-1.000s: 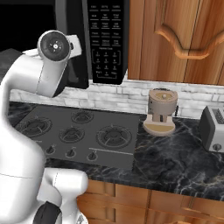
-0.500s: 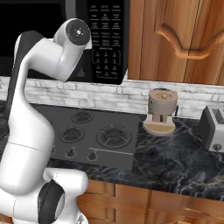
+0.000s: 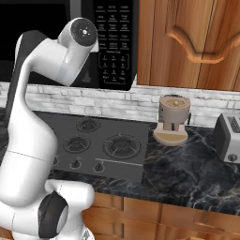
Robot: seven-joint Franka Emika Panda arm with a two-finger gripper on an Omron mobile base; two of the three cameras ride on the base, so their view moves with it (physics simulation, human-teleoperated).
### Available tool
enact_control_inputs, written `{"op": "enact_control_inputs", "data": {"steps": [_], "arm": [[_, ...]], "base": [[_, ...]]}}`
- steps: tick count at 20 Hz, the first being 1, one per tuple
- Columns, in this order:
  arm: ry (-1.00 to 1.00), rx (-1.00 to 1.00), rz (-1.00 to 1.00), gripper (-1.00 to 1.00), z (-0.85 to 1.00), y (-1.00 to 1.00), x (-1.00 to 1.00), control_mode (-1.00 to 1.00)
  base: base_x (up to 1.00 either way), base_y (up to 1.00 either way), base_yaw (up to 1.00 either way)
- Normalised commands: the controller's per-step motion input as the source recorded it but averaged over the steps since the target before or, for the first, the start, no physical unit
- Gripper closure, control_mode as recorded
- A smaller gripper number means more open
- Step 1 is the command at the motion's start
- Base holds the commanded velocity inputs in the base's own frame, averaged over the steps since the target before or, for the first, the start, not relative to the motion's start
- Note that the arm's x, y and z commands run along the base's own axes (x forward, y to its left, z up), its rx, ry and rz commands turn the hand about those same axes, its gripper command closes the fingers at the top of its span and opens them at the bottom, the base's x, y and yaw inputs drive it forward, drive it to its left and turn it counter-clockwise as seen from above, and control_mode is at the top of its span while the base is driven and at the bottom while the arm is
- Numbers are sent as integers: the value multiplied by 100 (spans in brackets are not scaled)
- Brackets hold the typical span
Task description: Pick the marshmallow from the counter and place it in the microwave. Then turn on the microwave.
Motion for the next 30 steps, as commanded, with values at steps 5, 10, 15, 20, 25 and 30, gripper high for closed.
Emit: {"op": "enact_control_inputs", "data": {"steps": [5,10,15,20,25,30], "arm": [[-1,0,0,100,0,4,-2,-100],[0,0,0,100,0,9,-33,-100],[0,0,0,100,0,13,-61,-100],[4,0,0,100,6,-21,-89,-100],[17,1,0,100,5,-68,-52,-100],[23,0,0,100,0,-61,-8,-100]], "base": [[0,0,0],[0,0,0],[0,0,0],[0,0,0],[0,0,0],[0,0,0]]}}
